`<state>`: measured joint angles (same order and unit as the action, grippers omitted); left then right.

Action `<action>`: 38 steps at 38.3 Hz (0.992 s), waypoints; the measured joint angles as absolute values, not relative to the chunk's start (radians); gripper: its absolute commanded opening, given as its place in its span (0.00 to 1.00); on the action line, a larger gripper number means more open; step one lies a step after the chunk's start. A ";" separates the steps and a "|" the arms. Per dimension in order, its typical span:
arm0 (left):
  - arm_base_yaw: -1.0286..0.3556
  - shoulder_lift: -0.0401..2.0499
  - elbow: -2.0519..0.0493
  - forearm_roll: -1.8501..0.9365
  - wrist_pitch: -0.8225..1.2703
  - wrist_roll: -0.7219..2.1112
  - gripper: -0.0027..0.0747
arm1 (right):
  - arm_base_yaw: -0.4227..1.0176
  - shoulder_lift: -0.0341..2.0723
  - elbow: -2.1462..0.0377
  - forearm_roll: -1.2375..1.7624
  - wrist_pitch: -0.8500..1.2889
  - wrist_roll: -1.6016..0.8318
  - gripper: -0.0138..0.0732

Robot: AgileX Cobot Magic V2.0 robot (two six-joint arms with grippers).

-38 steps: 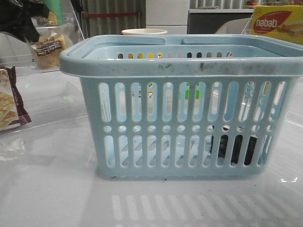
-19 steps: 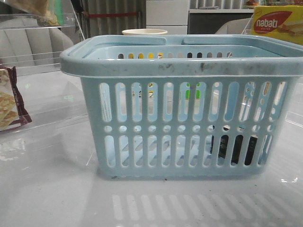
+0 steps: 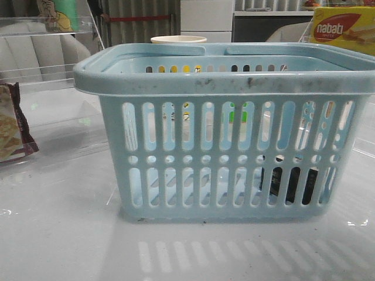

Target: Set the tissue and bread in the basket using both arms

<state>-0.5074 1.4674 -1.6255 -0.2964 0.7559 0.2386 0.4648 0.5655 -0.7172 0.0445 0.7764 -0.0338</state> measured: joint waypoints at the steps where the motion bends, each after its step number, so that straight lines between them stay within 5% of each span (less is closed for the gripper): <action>1: -0.533 1.473 -1.626 -0.296 0.756 0.239 0.15 | 0.465 0.566 -0.717 0.043 0.776 -0.034 0.81; 12: -0.669 1.595 -1.626 -0.201 0.756 0.240 0.20 | 0.465 0.566 -0.717 0.043 0.776 -0.034 0.81; 18: -0.673 1.657 -1.626 -0.166 0.739 0.240 0.59 | 0.465 0.566 -0.717 0.043 0.776 -0.034 0.81; 22: -0.673 1.669 -1.626 -0.164 0.724 0.240 0.72 | 0.465 0.566 -0.717 0.043 0.776 -0.034 0.81; 38: -0.676 1.467 -1.597 -0.168 0.824 0.240 0.69 | 0.465 0.566 -0.717 0.043 0.776 -0.034 0.81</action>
